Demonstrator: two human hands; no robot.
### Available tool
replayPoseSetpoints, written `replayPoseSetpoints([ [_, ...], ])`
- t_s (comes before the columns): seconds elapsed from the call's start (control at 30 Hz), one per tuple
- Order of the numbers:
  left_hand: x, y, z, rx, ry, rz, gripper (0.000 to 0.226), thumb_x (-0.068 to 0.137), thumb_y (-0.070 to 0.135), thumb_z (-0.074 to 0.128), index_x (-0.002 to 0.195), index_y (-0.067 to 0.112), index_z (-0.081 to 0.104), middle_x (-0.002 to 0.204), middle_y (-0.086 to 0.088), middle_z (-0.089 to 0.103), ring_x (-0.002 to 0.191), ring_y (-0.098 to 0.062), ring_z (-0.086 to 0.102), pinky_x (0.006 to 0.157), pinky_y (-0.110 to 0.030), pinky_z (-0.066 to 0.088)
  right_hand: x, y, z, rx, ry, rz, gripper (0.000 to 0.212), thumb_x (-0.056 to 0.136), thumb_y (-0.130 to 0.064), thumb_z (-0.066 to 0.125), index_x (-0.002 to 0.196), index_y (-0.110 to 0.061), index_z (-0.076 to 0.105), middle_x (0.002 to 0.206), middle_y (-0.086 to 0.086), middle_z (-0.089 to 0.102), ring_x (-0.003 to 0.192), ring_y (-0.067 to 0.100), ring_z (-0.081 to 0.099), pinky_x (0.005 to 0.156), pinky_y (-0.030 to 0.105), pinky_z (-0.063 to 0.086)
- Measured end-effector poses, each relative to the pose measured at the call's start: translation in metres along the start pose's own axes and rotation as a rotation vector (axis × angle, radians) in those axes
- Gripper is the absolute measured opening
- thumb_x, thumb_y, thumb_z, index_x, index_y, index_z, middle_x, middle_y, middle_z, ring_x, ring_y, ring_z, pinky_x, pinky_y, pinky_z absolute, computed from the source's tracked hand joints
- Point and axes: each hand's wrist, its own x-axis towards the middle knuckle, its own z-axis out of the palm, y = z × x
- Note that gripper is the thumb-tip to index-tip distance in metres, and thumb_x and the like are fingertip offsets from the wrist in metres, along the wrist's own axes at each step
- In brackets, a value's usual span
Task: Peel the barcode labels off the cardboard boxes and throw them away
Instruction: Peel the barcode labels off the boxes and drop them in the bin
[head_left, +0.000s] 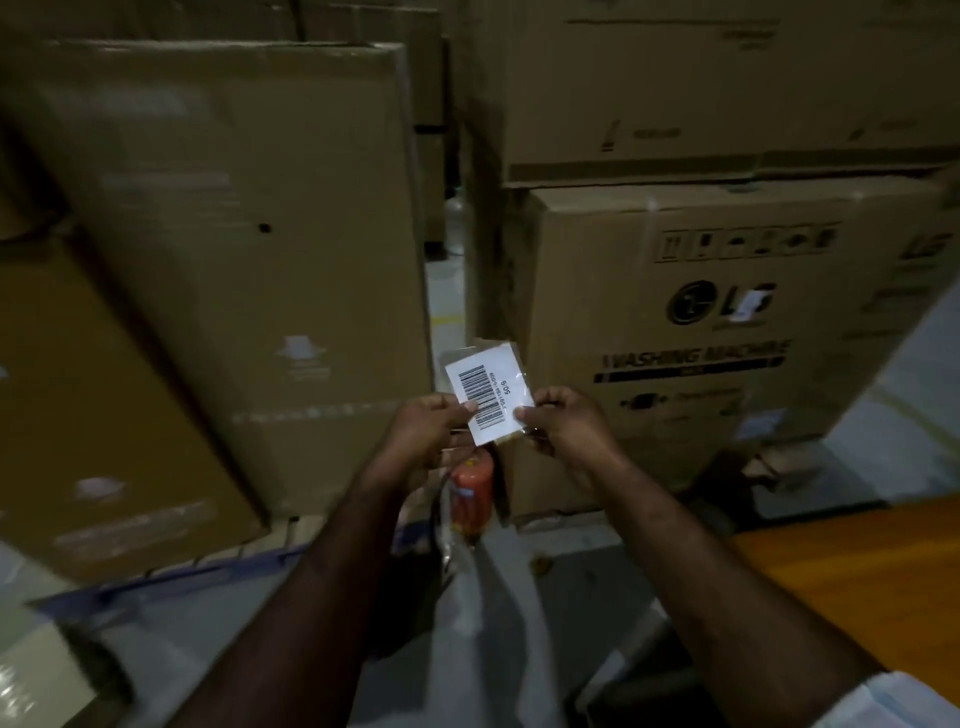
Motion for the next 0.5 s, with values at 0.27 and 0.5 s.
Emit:
replayPoseSetpoints([
  [0.27, -0.04, -0.041, -0.154, 0.022, 0.212, -0.09, 0.013, 0.091, 0.006, 0.067, 0.081, 0.003, 0.059, 0.052, -0.004, 0.067, 0.04, -0.008, 0.06, 0.039, -0.019, 0.048, -0.01, 0.061, 0.143, -0.177, -0.093, 0.058, 0.018, 0.085, -0.007, 0.072, 0.07, -0.01, 0.062, 0.062, 0.015, 0.059, 0.045, 0.016, 0.049, 0.045, 0.024, 0.039],
  [0.5, -0.051, -0.089, -0.264, 0.067, 0.491, -0.107, 0.027, 0.077, 0.002, 0.08, 0.062, 0.005, 0.057, 0.05, -0.012, 0.06, 0.041, -0.018, 0.055, 0.051, -0.031, 0.051, -0.014, 0.113, 0.253, -0.258, -0.187, 0.139, 0.026, 0.082, 0.0, 0.073, 0.064, -0.012, 0.059, 0.051, 0.004, 0.056, 0.038, 0.007, 0.048, 0.035, 0.016, 0.036],
])
